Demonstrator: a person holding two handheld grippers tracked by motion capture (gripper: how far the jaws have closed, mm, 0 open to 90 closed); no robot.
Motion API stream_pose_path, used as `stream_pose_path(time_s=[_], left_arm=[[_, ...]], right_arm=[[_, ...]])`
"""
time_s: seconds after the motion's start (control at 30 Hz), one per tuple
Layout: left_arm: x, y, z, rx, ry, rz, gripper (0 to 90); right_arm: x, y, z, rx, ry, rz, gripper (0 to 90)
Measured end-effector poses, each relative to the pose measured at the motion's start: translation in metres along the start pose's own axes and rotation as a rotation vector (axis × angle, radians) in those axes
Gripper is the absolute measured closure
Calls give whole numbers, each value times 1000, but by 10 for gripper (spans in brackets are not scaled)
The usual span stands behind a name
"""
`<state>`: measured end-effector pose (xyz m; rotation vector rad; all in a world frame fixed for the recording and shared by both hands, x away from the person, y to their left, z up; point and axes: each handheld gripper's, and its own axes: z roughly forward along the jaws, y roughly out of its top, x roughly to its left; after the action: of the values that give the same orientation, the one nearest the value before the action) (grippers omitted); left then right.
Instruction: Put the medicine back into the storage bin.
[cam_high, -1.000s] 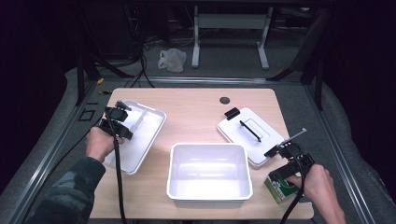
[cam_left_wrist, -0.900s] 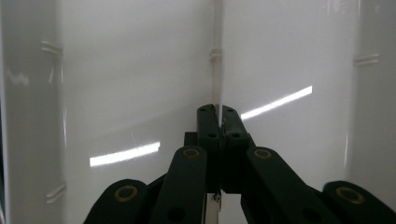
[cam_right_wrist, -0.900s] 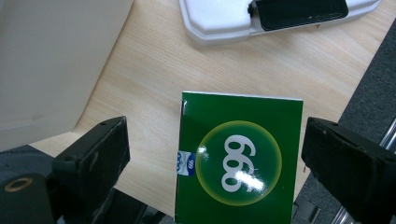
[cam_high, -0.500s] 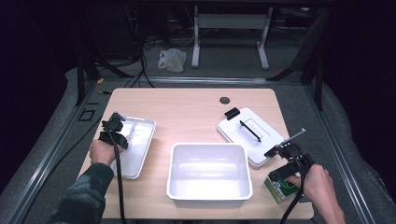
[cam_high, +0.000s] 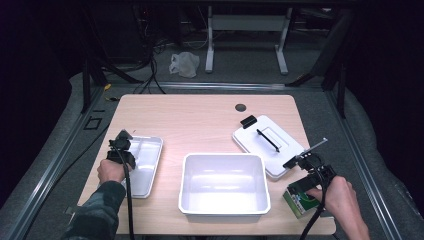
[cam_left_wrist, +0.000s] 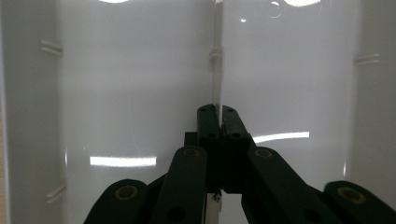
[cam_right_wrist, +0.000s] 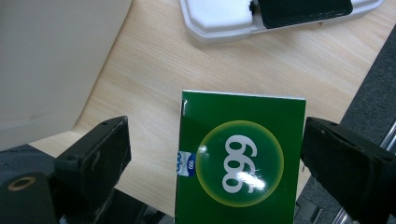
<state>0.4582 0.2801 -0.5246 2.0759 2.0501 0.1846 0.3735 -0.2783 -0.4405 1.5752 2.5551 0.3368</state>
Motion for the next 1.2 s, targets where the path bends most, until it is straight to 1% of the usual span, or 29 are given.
stream_pose_path(time_s=[0.1, 0.2, 0.23, 0.27, 0.3, 0.33, 0.37, 0.43, 0.47, 0.5, 0.53, 0.57, 0.63, 0.67, 0.7, 0.77, 0.83, 0.9, 0.97, 1.03, 1.13, 1.2], left_arm=[[0, -2, 4, -2, -11, 1, 892], [1, -2, 3, 6, -13, 13, 887], [1, -2, 1, 2, -10, 18, 869], [1, -2, -1, -8, -12, 25, 820], [1, -1, -5, -13, -23, 30, 751], [1, -2, -8, -24, -26, 34, 629], [1, -2, -12, -31, -15, 54, 549], [2, -4, -20, -34, 3, 96, 329], [2, -6, -25, -49, 2, 105, 255], [3, -8, -30, -55, 11, 121, 206], [3, -10, -34, -48, 15, 141, 147], [2, -12, -37, -49, 16, 155, 105], [0, -17, -45, -55, 34, 199, 33], [-1, -21, -49, -47, 33, 225, 8], [-3, -25, -54, -55, 22, 248, 0], [-7, -32, -60, -60, 30, 293, 0], [-10, -41, -63, -75, 25, 324, 0], [-13, -48, -65, -88, 23, 353, 0], [-14, -55, -66, -106, 11, 363, 0], [-14, -61, -63, -113, 9, 360, 0], [-13, -65, -61, -89, 16, 375, 0], [-11, -66, -65, -112, 7, 357, 0]], right_arm=[[0, 0, 0, -4, -1, 1, 83], [-1, -1, -1, -2, 0, 4, 83], [-1, -1, -1, -2, -1, 5, 83], [-2, -1, -1, -4, -2, 4, 82], [-2, -1, -2, -5, -1, 8, 82], [-2, -2, -3, -5, 0, 9, 81], [-2, -2, -3, -7, -2, 9, 79], [-3, -2, -3, -8, -4, 17, 71], [-3, -3, -3, -10, -4, 20, 64], [-4, -3, -2, -10, -4, 21, 54], [-4, -3, -1, -11, -8, 24, 47], [-5, -3, 0, -3, -8, 29, 38], [-6, -3, 2, 0, -16, 36, 17], [-7, -3, 4, 6, -21, 41, 11], [-9, -3, 6, 10, -28, 45, 3], [-12, -4, 10, 14, -19, 54, 1], [-15, -4, 15, 20, -23, 60, 0], [-16, -3, 21, 28, -13, 62, 0], [-16, -1, 27, 43, 3, 62, 0], [-16, 1, 32, 54, 3, 64, 0], [-17, 4, 39, 62, -1, 70, 0], [-17, 5, 42, 66, 2, 72, 0]])
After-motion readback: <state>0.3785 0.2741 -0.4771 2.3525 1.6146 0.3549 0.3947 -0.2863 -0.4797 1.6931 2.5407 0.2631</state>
